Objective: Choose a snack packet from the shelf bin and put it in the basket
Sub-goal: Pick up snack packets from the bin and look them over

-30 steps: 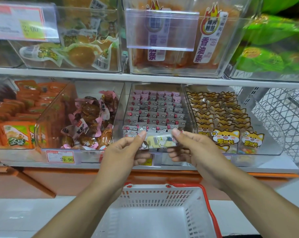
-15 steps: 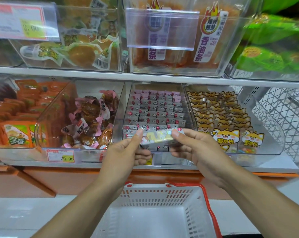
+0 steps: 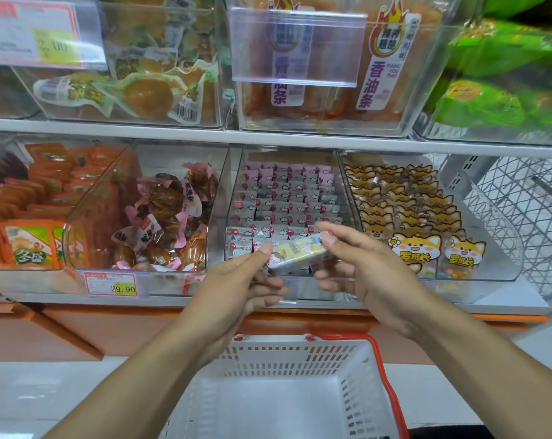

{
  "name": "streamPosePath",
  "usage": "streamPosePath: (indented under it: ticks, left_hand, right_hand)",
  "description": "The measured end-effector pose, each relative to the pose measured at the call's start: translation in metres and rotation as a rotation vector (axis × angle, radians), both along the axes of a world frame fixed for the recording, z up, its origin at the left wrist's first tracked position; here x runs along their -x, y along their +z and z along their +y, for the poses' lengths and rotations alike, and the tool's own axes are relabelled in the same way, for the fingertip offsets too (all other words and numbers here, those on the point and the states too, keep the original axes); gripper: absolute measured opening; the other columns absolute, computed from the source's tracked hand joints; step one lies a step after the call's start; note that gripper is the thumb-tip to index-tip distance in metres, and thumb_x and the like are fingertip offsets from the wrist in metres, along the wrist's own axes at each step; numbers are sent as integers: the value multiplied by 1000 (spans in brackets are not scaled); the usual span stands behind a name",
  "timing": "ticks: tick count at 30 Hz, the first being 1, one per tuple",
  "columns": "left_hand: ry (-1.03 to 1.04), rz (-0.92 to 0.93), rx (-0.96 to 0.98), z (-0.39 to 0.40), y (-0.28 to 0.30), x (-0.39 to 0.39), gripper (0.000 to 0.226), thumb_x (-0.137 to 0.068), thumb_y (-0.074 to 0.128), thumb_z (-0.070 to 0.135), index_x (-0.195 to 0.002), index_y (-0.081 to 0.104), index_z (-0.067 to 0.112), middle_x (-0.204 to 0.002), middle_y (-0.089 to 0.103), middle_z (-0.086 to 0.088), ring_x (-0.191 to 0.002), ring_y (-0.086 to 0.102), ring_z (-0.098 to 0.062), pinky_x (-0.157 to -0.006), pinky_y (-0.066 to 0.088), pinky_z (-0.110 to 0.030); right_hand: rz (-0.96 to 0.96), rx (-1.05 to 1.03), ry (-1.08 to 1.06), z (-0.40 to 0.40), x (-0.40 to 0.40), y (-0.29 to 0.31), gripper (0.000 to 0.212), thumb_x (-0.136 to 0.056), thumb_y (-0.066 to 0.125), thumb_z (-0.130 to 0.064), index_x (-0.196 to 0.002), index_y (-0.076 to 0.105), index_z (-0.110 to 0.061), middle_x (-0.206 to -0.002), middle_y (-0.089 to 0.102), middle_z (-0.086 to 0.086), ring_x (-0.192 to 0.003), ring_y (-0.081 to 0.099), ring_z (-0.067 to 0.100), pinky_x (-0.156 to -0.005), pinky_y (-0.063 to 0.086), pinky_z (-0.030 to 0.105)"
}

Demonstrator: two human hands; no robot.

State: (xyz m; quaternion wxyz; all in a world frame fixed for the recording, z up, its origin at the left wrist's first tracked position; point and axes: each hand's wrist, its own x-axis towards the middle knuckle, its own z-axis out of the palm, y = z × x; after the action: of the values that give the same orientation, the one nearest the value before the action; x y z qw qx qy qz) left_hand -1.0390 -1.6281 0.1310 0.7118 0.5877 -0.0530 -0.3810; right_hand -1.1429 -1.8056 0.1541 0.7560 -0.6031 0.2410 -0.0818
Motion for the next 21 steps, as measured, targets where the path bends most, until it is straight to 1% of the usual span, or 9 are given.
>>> streamPosePath:
  ticks: [1,3,5,6,9,12,15,18,21]
  left_hand:
    - [-22,-25,14,0,1,1,35,-68,75,53,-68,77,18,-83,76,-11,-83,77,-25,-68,60,-25]
    - [-38,-126,13,-2,2,4,31,-75,74,50,-91,82,24,-96,79,-2,-90,77,-23,-73,61,-24]
    - [-24,-375,-94,-3,0,6,21,-87,73,42,-104,77,30,-100,78,5,-92,75,-21,-77,61,-26]
    - [-28,-539,-168,-3,-2,7,16,-90,72,40,-105,74,37,-101,76,14,-92,72,-14,-78,60,-25]
    - [-137,-935,-383,-2,-9,12,20,-88,67,53,-108,63,52,-109,62,36,-109,55,12,-87,44,-11]
    - [-257,-1172,-497,-3,-16,15,37,-89,62,58,-125,56,50,-119,44,42,-123,34,21,-98,27,-6]
    - [-294,-1294,-567,-2,-21,14,51,-91,64,56,-139,48,47,-140,38,34,-133,20,16,-117,13,-18]
    - [-322,-1336,-611,-3,-24,12,63,-92,61,58,-149,37,47,-157,26,28,-148,1,6,-111,-12,-14]
    - [-382,-1356,-628,-3,-28,10,67,-93,61,56,-152,31,46,-163,19,23,-150,-7,4,-110,-22,-14]
  right_hand:
    - [-43,57,-17,-2,-1,0,34,-92,69,-26,-124,70,-34,-100,76,10,-77,70,21,-69,59,29]
    - [-147,244,-92,-6,-2,1,36,-96,67,-20,-128,66,-34,-107,76,6,-81,72,17,-72,61,32]
    - [-228,460,-220,-15,-3,6,26,-97,66,-21,-122,67,-28,-104,76,-3,-89,74,18,-77,63,35]
    - [-239,575,-293,-21,-3,9,23,-97,67,-23,-119,67,-27,-102,76,-8,-91,74,17,-77,63,35]
    - [-177,908,-405,-39,-3,15,23,-94,71,-31,-117,68,-29,-101,74,-11,-92,70,12,-83,59,42]
    - [-53,1148,-308,-48,-5,13,29,-93,72,-30,-120,67,-24,-108,68,-4,-99,64,18,-90,54,43]
    - [101,1383,-132,-49,-7,8,35,-94,70,-32,-127,65,-23,-120,65,-1,-118,53,20,-101,39,31]
    - [131,1512,-54,-47,-9,7,36,-94,69,-35,-128,65,-25,-119,66,-4,-117,49,20,-100,39,38]
    - [239,1689,44,-46,-16,7,34,-97,63,-37,-130,64,-30,-126,64,-7,-119,47,22,-100,35,41]
